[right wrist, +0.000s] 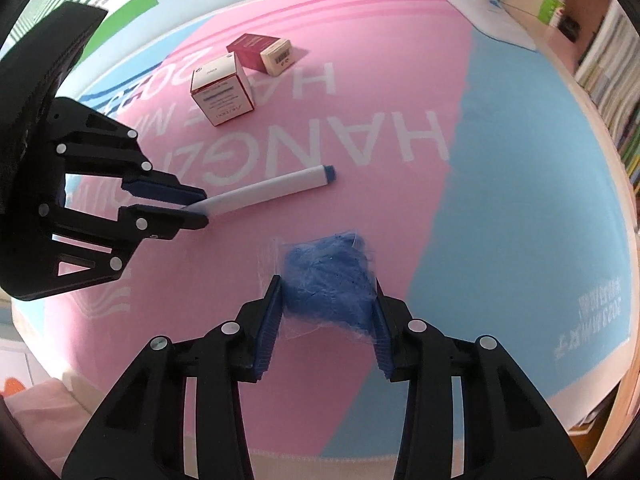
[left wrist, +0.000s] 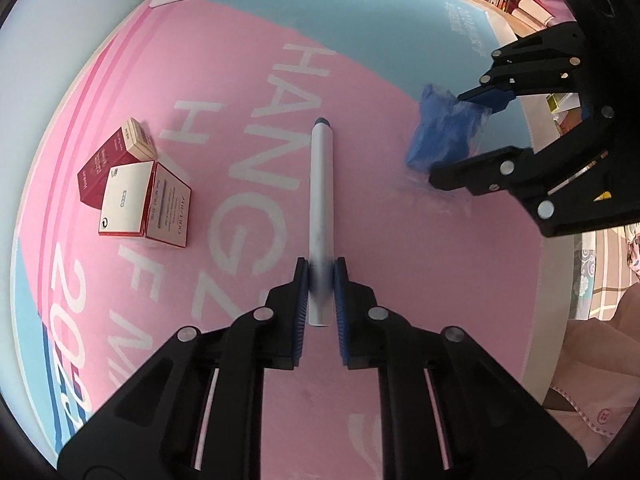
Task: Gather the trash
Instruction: 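Carry the marker and blue bag to the wastebasket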
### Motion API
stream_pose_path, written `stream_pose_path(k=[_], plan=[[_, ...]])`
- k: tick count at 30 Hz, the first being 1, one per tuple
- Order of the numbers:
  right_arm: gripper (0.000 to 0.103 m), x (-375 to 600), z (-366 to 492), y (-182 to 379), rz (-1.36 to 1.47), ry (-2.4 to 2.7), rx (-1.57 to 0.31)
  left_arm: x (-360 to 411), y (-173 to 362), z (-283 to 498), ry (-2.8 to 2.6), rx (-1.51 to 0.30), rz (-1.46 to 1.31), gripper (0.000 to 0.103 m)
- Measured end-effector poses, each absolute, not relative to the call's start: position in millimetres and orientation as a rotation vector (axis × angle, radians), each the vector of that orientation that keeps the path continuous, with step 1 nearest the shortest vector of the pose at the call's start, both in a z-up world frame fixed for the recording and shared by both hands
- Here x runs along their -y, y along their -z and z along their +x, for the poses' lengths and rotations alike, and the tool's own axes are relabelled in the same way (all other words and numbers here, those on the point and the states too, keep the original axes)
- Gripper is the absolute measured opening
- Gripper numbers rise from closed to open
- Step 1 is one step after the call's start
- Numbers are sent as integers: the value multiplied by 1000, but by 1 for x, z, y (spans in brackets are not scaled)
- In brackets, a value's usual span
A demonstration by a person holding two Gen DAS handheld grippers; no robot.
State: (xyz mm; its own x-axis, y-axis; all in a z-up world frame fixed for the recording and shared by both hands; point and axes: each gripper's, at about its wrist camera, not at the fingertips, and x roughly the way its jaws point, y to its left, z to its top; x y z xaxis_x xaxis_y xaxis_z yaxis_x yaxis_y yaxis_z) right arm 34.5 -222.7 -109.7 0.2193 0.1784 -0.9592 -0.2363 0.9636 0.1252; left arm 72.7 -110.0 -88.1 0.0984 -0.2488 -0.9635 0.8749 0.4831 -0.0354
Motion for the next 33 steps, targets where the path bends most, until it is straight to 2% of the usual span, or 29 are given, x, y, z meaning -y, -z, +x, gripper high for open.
stream_pose_path(k=[17,33], plan=[[41,266,-52,73,44,-96,-1255,123,46,16,1022,-1066,713,11],[41,342,-189,46,259,192,-1172,221,10,-111,1320,-873,916,11]])
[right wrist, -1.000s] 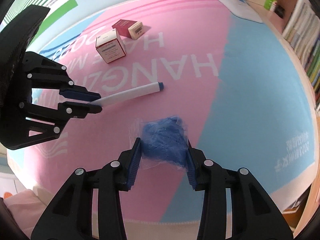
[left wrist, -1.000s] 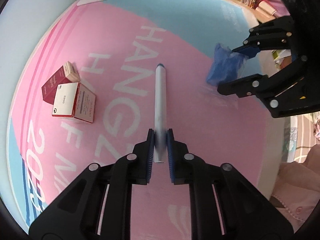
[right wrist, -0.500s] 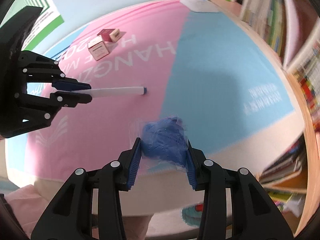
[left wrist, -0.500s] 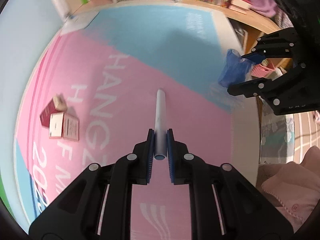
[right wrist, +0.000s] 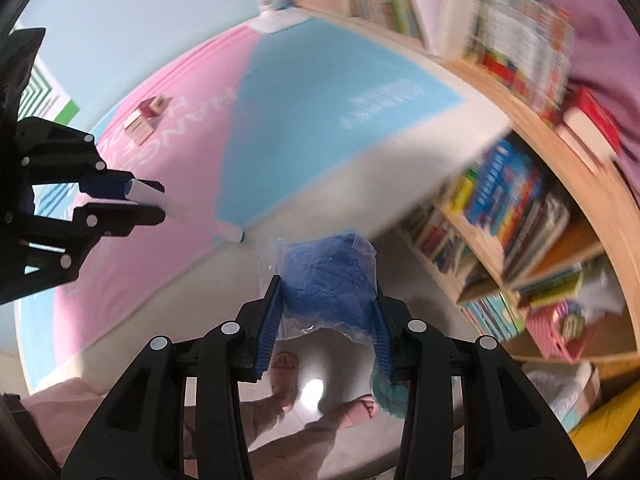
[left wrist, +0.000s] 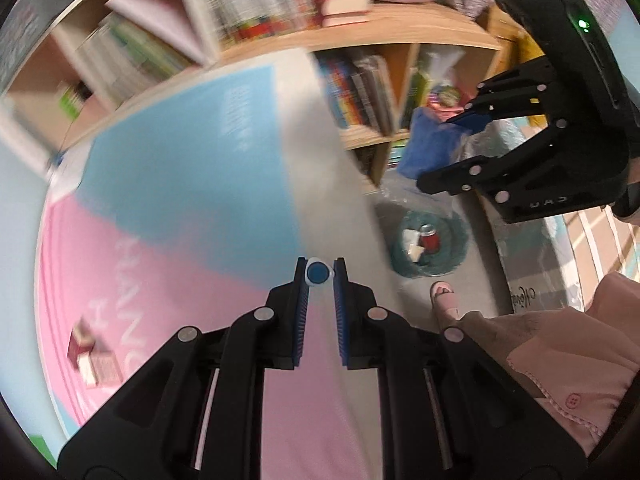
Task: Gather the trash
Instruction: 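Carry the marker and blue bag to the wastebasket, then open both tools over the wastebasket to drop marker and bag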
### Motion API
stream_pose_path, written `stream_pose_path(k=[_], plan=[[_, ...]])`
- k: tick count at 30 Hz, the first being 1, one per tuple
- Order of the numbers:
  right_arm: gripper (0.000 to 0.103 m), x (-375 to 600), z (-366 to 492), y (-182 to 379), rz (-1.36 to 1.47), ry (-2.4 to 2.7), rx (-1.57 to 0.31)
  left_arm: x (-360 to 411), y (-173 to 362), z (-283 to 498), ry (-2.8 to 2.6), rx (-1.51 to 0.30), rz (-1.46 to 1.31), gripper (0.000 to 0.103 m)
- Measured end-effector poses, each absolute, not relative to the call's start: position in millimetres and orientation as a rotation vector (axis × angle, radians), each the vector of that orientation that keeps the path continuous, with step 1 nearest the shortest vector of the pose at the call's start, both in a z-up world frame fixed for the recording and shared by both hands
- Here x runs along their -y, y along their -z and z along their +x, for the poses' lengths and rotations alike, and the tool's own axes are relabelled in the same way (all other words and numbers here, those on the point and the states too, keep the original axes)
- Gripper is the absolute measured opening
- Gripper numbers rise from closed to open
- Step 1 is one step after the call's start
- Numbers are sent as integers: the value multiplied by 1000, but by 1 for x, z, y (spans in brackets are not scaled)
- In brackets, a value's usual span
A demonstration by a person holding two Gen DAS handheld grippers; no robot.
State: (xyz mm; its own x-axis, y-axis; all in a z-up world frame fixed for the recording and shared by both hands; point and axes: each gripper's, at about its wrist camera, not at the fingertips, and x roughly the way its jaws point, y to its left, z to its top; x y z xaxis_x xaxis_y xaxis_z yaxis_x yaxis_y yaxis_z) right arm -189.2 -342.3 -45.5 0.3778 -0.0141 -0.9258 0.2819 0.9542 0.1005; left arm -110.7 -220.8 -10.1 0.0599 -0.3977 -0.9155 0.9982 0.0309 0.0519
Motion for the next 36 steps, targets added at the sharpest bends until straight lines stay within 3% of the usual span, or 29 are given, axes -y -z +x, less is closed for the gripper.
stream_pose_path(k=[18,36], plan=[[41,438,-385,63,484,418,-1180,330,45,-301,1588,-891,1096,11],[41,477,-462,101,606,416,-1225,379,93,-371,1616,-997,1212,11]])
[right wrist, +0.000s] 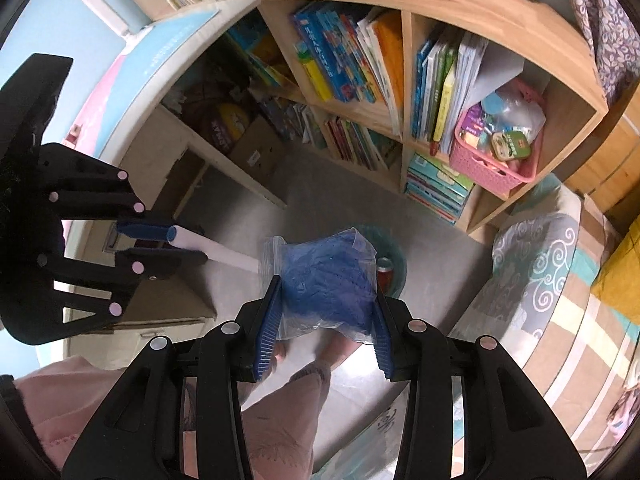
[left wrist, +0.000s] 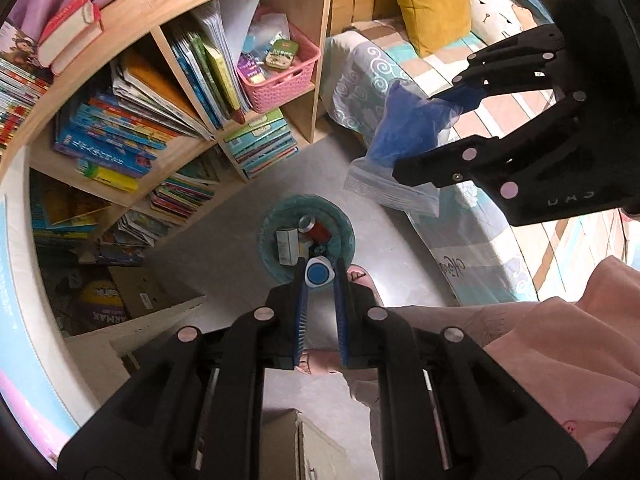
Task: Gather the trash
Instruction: 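Open both tools over the wastebasket to drop marker and bag, then move both tools back over the mat toward the white and dark red boxes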
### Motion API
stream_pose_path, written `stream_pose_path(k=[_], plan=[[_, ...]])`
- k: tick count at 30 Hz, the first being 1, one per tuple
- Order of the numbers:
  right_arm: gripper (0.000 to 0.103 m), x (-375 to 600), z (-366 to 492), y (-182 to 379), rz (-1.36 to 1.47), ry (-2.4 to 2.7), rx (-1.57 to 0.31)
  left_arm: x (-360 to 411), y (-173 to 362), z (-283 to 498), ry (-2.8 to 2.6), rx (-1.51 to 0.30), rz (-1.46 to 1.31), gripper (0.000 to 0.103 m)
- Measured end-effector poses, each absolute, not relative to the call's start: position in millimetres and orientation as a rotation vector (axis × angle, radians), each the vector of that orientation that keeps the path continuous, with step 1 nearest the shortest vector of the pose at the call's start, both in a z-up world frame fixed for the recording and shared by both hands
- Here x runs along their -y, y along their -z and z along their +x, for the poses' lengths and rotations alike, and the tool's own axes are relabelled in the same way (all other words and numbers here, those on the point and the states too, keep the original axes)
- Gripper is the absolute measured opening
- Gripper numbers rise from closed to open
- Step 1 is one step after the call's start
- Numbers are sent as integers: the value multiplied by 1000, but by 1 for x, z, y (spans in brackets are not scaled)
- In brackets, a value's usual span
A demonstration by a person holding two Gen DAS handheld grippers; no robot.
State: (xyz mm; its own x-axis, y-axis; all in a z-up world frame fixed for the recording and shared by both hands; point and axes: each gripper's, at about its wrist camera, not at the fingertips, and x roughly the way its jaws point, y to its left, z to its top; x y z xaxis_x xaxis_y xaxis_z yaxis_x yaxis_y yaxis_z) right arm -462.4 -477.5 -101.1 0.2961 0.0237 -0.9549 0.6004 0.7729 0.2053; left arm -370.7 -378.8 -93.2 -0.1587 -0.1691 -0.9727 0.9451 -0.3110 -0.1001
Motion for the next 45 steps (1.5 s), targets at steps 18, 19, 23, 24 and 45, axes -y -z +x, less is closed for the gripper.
stream_pose_path(k=[18,19,23,24,45], plan=[[82,507,-483,106,653,453,-1207,400,100,-376,1546,-988,1215,77],[82,508,-483,105,655,453,-1204,400,100,-375,1542,-986,1216,77],[82,510,-484,102,658,452,-1196,399,99,-371,1526,-994,1201,77],[82,510,-483,101,655,452,-1195,399,99,-370,1524,-996,1194,77],[82,485,-413,80,538,358,-1188,357,67,-314,1427,-981,1065,77]])
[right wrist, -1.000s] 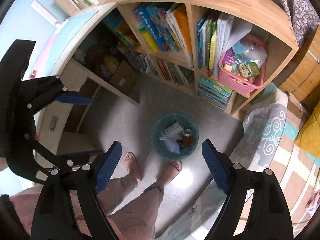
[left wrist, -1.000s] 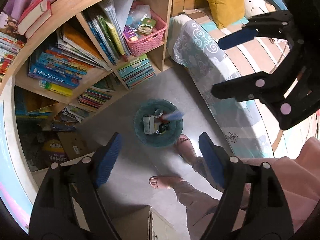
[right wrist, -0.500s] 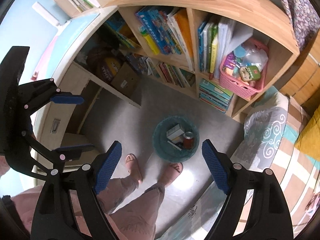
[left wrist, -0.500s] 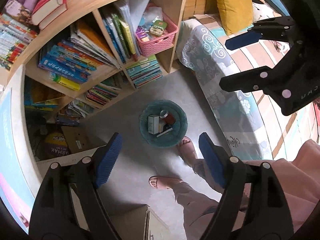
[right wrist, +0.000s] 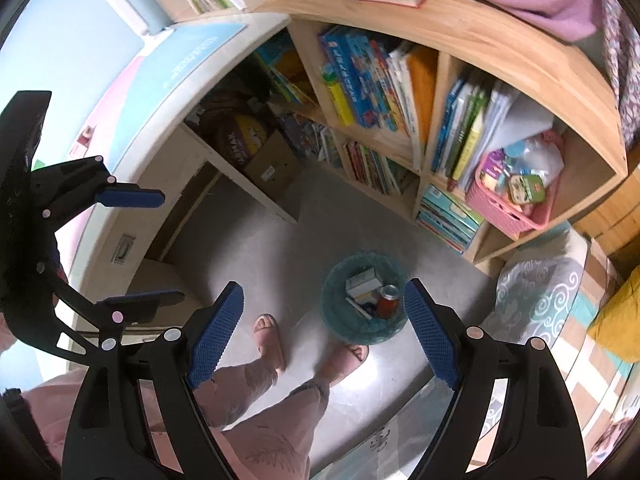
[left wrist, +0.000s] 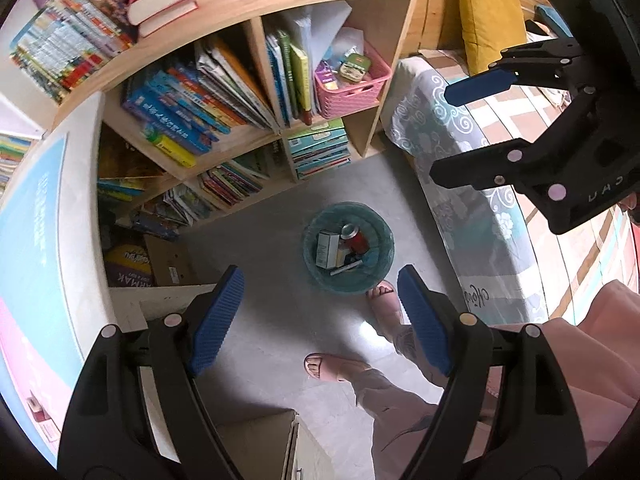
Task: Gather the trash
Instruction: 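Move both tools back over the mat toward the white and dark red boxes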
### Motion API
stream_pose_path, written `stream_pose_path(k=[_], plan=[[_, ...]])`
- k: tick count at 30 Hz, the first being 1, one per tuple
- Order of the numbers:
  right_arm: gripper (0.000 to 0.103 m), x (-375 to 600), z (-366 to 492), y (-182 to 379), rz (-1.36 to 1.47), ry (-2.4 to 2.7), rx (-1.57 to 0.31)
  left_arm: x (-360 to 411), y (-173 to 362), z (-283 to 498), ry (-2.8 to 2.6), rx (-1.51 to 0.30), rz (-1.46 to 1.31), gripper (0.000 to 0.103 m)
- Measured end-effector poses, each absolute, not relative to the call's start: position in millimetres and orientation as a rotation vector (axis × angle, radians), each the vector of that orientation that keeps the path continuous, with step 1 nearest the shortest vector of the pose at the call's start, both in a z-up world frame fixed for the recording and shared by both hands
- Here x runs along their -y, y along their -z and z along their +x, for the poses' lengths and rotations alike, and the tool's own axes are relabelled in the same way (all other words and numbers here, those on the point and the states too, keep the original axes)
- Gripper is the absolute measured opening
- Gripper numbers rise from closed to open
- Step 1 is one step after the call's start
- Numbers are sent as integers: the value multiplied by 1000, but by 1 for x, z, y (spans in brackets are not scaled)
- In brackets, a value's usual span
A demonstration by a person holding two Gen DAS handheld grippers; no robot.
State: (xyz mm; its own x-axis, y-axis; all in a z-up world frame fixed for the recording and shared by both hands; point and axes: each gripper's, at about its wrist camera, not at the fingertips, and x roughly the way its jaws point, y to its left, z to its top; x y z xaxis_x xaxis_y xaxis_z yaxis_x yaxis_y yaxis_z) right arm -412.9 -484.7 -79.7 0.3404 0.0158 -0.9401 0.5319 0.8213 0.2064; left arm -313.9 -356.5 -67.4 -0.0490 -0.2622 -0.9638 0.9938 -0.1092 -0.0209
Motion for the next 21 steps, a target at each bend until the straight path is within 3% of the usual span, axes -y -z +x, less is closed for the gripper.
stream_pose_path(k=[21], plan=[[82,427,-313,65,407,233,-1187,276,50,-227,1249,-1016,910,79]])
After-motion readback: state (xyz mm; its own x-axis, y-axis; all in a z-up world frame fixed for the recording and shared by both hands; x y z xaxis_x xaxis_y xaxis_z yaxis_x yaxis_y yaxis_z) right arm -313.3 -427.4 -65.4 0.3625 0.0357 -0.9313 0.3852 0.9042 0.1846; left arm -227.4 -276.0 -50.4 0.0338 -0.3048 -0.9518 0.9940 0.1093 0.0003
